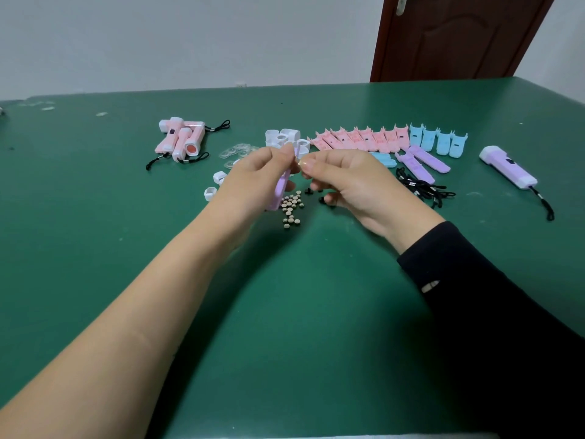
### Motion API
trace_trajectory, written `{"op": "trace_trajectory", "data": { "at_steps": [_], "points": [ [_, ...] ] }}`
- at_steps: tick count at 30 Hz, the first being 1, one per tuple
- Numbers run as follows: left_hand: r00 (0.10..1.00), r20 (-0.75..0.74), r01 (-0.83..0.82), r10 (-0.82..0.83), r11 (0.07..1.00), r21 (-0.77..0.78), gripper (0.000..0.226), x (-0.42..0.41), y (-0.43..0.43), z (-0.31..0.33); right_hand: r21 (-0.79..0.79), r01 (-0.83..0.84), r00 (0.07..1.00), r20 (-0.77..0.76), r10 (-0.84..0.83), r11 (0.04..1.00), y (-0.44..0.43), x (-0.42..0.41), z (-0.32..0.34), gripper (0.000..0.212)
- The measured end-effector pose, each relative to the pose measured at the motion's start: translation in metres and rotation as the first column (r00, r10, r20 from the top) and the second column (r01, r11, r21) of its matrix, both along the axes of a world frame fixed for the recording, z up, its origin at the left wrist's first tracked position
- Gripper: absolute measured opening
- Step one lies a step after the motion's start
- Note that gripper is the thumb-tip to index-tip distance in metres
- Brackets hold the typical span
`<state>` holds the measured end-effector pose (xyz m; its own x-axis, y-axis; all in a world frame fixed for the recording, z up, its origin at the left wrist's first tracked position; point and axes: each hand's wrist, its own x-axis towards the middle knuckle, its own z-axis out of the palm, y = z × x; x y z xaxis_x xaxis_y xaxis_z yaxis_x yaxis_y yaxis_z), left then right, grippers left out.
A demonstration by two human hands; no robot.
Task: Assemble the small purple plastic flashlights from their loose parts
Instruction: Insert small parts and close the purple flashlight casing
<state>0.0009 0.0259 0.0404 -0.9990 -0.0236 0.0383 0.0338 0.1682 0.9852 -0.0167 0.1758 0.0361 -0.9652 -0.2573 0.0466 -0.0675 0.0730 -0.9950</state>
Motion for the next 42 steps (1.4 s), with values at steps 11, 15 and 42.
{"op": "trace_trajectory", "data": {
  "at_steps": [11,15,42],
  "points": [
    [0.997,-0.066,0.04,-0.041,0.999,-0.009,0.023,0.0011,0.0016,-0.0021,-0.18,0.143,0.975,0.196,-0.107,0.973,-0.0009,0.0001,0.0021,0.015],
    [0.998,-0.037,0.045,-0.044,0.998,0.045,0.022,0.0008,0.0013,-0.0017,-0.178,0.127,0.979,0.183,-0.094,0.976,-0.0018,0.0014,0.0043,0.02],
    [0.99,0.133,0.027,-0.042,0.993,0.111,0.031,0.0029,0.0026,0.0029,0.094,0.151,0.939,-0.326,-0.113,0.984,-0.0073,0.0079,0.0038,0.01]
  ]
}}
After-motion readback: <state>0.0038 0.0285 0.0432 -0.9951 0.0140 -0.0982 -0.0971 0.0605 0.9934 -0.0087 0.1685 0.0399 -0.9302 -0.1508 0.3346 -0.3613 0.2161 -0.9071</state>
